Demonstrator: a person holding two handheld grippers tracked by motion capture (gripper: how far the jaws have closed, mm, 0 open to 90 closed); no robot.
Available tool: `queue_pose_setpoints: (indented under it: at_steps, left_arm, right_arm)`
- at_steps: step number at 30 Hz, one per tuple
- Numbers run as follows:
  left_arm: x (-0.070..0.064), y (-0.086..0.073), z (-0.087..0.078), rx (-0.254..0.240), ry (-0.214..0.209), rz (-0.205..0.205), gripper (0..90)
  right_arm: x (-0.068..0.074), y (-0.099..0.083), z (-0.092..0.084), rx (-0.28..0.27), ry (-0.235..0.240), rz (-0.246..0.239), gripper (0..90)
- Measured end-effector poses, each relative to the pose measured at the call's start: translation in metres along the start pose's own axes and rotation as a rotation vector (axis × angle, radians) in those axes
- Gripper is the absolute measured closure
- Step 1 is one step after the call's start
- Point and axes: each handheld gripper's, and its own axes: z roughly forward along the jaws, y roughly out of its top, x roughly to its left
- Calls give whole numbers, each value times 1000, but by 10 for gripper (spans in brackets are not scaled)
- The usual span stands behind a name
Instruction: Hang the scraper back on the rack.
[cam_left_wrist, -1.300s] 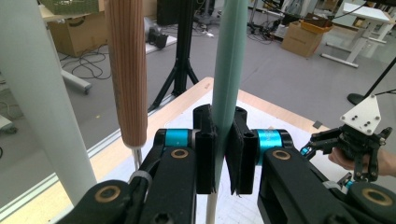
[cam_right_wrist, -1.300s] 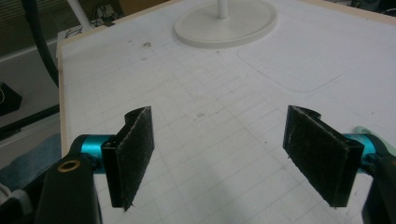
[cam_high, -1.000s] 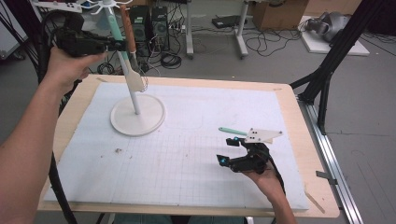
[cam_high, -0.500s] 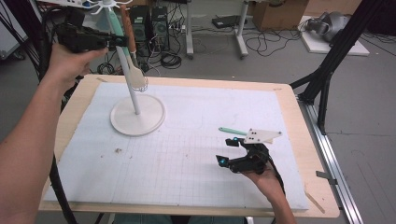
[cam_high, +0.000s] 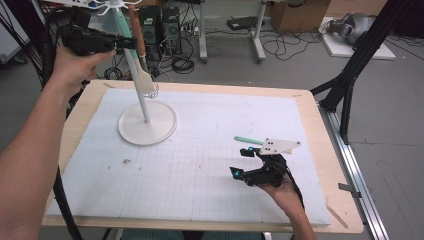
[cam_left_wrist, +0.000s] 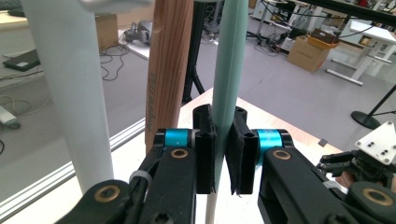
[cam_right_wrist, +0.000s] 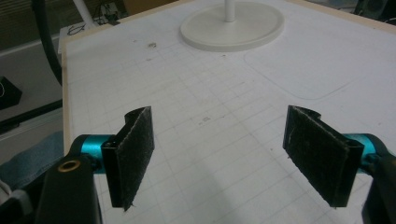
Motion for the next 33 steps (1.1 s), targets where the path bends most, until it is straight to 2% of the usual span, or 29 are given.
queue_pose_setpoints:
  at_steps: [10,15,20,33]
  left_arm:
    - [-2,-2,0,-11,34,-1,811]
    - [-2,-2,-2,-9,46,1,768]
    - [-4,-2,-2,2,59,10,681]
    - [-9,-11,-9,18,112,35,580]
  right_arm:
    - [0,0,-1,-4,2,-2,235]
    - [2,0,0,-1,8,-5,235]
    - [2,0,0,-2,9,-1,235]
    - [2,-1,0,0,12,-2,235]
